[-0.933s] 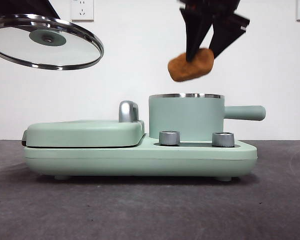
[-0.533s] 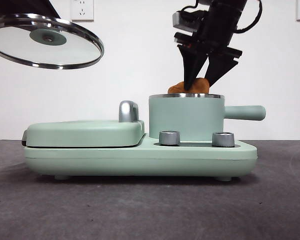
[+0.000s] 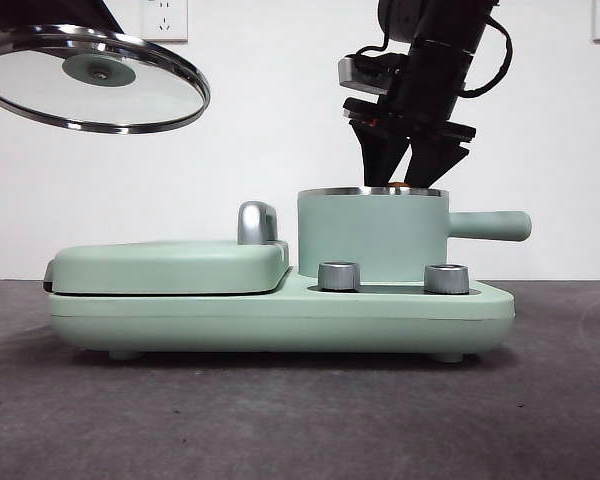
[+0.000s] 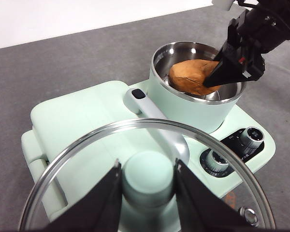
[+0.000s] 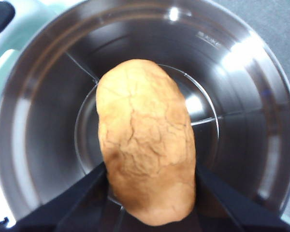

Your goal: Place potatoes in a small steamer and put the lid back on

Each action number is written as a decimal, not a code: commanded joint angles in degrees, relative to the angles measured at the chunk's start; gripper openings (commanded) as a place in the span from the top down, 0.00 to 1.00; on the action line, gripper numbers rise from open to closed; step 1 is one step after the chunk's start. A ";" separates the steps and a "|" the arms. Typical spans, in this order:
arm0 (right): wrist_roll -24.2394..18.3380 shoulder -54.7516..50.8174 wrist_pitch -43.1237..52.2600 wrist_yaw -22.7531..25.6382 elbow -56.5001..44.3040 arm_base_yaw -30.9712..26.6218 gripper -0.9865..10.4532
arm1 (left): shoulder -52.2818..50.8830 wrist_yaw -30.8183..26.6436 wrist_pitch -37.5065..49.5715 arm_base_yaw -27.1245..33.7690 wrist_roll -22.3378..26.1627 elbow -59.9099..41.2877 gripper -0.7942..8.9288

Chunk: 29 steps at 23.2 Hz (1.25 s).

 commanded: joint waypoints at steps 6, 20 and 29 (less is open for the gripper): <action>-0.26 1.31 1.09 -0.26 1.60 0.26 0.63 | -0.02 0.00 1.79 -0.15 0.07 0.83 0.91; 2.43 -26.29 5.64 -4.59 -5.68 -0.31 0.72 | -0.02 0.87 3.13 -0.24 -2.34 0.83 0.91; 5.68 -47.50 18.47 -4.55 -31.80 -0.11 0.71 | 0.02 2.25 5.62 -1.60 -2.01 0.85 0.91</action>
